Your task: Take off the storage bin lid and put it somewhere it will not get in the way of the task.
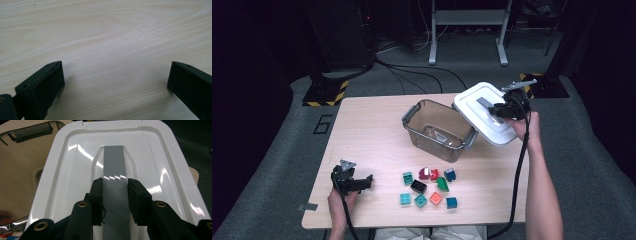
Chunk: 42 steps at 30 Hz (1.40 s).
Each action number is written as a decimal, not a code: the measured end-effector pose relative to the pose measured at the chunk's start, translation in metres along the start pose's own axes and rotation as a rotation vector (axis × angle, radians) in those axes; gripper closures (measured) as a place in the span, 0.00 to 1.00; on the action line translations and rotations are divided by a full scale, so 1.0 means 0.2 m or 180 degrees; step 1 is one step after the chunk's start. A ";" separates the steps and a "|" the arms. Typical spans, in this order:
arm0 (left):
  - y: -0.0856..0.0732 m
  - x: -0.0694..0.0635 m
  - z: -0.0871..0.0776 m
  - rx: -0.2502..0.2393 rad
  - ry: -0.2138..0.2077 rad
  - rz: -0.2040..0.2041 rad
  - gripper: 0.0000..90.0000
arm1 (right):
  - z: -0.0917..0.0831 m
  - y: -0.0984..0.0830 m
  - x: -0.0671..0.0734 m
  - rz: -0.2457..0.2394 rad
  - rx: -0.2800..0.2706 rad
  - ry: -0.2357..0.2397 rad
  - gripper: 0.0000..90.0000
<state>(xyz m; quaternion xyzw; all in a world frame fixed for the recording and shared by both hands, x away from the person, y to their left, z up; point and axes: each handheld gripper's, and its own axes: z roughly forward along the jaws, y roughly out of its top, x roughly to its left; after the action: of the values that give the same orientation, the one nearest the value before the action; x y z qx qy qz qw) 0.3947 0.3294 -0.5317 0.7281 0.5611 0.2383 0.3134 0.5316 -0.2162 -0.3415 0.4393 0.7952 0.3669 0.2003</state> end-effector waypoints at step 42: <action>0.00 0.00 0.00 -0.0005 0.0001 -0.0008 0.01 | 0.10 -0.27 -0.17 0.0933 0.0036 -0.0836 0.74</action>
<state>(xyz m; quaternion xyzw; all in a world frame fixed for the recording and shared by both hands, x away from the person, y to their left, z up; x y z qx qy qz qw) 0.3946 0.3291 -0.5318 0.7271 0.5619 0.2384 0.3142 0.5315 -0.2557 -0.3957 0.5956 0.6918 0.3271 0.2443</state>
